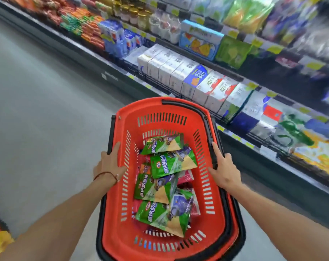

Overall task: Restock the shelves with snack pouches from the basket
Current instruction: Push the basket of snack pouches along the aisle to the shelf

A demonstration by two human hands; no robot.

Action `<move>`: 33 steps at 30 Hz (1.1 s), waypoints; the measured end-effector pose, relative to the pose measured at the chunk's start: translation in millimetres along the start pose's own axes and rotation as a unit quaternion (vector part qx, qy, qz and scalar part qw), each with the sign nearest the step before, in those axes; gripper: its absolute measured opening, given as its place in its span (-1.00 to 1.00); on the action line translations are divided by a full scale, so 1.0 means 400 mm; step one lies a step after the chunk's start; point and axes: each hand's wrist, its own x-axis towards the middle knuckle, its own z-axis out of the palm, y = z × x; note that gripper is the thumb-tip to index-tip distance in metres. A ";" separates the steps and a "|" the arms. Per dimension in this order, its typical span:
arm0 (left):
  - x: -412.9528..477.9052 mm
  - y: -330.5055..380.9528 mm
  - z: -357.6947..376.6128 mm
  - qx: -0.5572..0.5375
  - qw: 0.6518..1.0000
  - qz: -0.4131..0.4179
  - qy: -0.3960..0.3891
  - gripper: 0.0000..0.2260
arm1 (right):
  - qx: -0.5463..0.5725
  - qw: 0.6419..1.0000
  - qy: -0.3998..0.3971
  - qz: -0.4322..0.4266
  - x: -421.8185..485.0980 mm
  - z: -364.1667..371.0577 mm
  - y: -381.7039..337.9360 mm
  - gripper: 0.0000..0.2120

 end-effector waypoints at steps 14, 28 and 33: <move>0.706 0.149 -0.021 0.137 0.974 0.160 -0.084 -0.22 | 0.126 0.972 0.036 0.193 0.296 0.224 -0.178 -0.17; 1.219 -0.014 0.232 0.179 0.941 0.234 -0.168 -0.23 | 0.150 0.930 0.019 0.334 0.526 0.673 -0.378 -0.15; 1.333 -0.068 0.380 0.186 0.934 0.240 -0.186 -0.24 | 0.153 0.917 0.015 0.368 0.604 0.860 -0.362 -0.15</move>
